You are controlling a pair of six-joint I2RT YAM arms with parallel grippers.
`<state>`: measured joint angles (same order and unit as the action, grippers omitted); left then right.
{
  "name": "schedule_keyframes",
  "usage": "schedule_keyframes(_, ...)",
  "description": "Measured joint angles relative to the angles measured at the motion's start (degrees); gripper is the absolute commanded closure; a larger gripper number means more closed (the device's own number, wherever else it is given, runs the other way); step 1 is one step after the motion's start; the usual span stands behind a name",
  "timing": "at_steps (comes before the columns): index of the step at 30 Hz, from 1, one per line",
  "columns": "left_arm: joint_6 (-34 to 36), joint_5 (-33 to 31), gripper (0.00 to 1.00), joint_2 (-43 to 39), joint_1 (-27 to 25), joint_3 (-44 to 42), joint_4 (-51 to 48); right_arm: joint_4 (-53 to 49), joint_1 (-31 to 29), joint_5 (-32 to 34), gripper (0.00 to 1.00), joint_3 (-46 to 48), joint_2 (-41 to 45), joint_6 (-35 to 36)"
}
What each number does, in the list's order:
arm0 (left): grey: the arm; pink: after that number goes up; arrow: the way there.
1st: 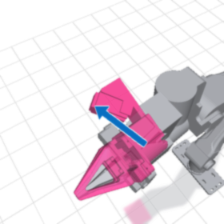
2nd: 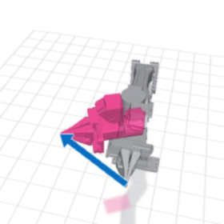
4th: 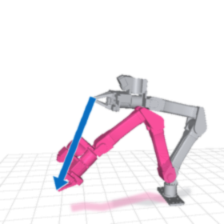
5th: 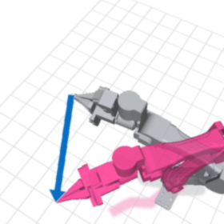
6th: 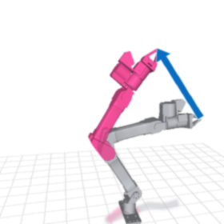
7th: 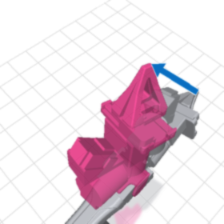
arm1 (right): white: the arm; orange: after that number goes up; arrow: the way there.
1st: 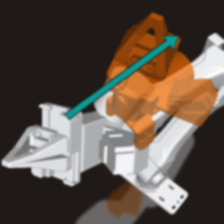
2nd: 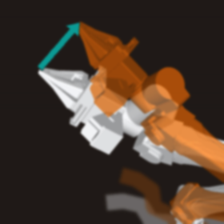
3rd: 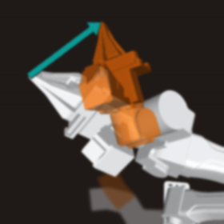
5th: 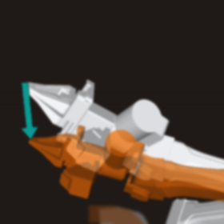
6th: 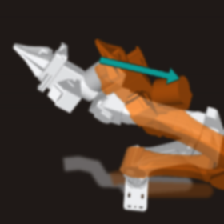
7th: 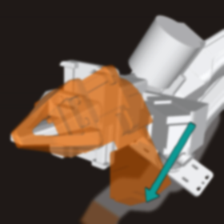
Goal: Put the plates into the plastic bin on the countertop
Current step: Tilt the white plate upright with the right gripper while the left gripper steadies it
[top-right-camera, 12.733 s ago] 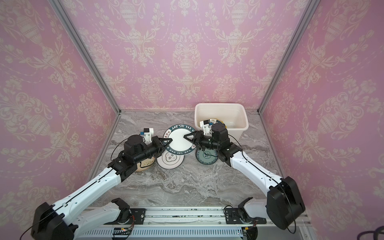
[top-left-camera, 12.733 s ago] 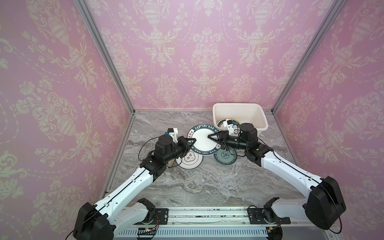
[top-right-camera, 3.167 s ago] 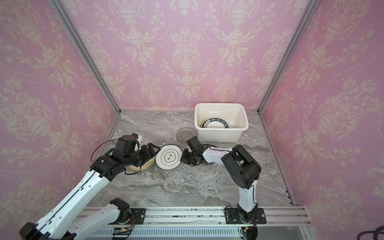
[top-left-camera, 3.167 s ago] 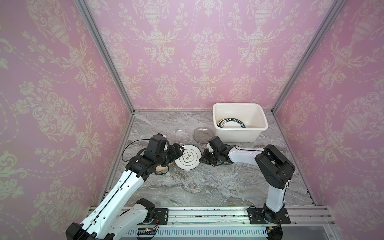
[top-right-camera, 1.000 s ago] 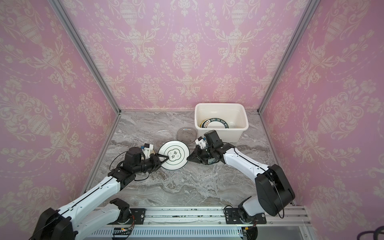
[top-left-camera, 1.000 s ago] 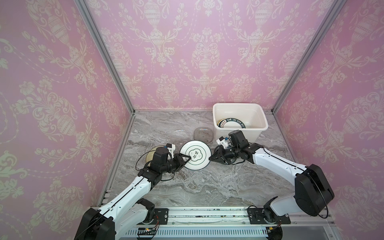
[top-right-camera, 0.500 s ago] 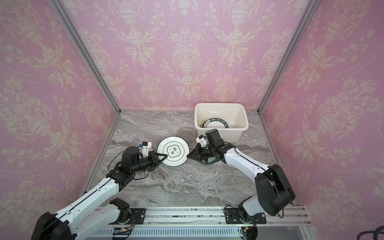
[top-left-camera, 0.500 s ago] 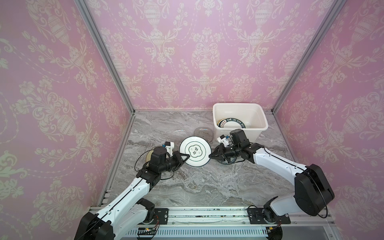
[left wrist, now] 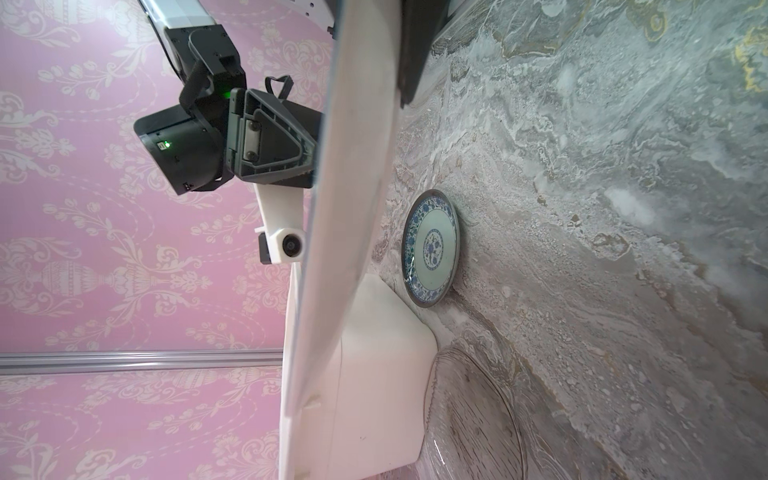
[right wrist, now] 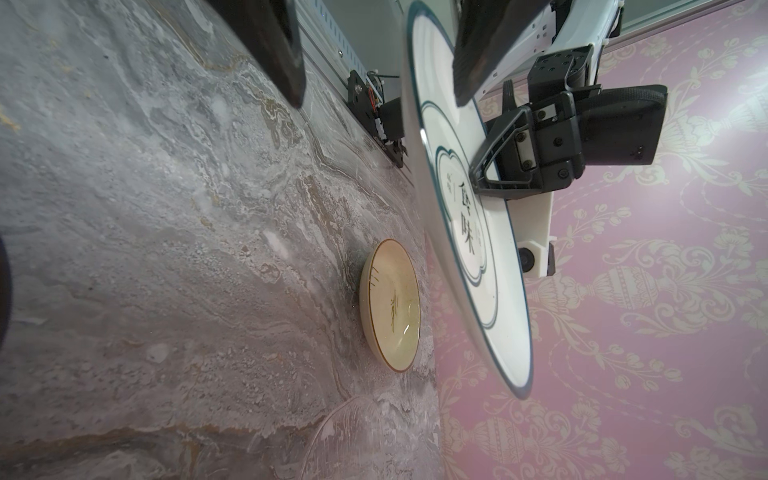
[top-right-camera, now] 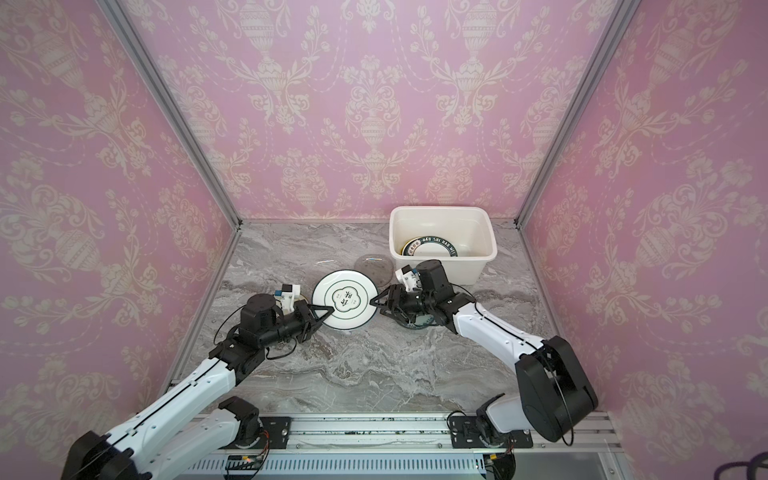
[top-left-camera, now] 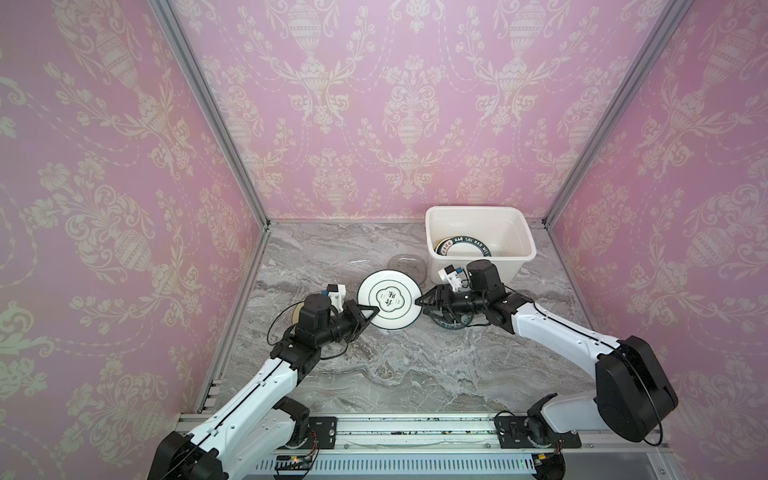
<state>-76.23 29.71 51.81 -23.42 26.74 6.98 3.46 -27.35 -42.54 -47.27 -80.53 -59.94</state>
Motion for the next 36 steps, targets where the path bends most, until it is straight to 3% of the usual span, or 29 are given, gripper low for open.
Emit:
schedule_keyframes(15,-5.29,1.62,1.00,3.32,0.00,0.00,2.84,24.48,-1.16,0.39,0.59,2.78,-6.64,-11.37)
schedule_keyframes(25,-5.86,1.60,1.00,4.15,-0.11,0.00,5.42,27.98,-3.17,1.92,0.80,2.75,-8.22,-13.86)
schedule_keyframes(33,-6.01,1.55,1.00,5.31,-0.48,0.00,6.82,28.94,-3.50,3.04,0.82,2.67,-9.29,-14.64)
schedule_keyframes(36,-6.29,1.44,1.00,5.35,-0.72,0.02,7.10,28.89,-3.54,3.15,0.88,2.45,-9.35,-14.91)
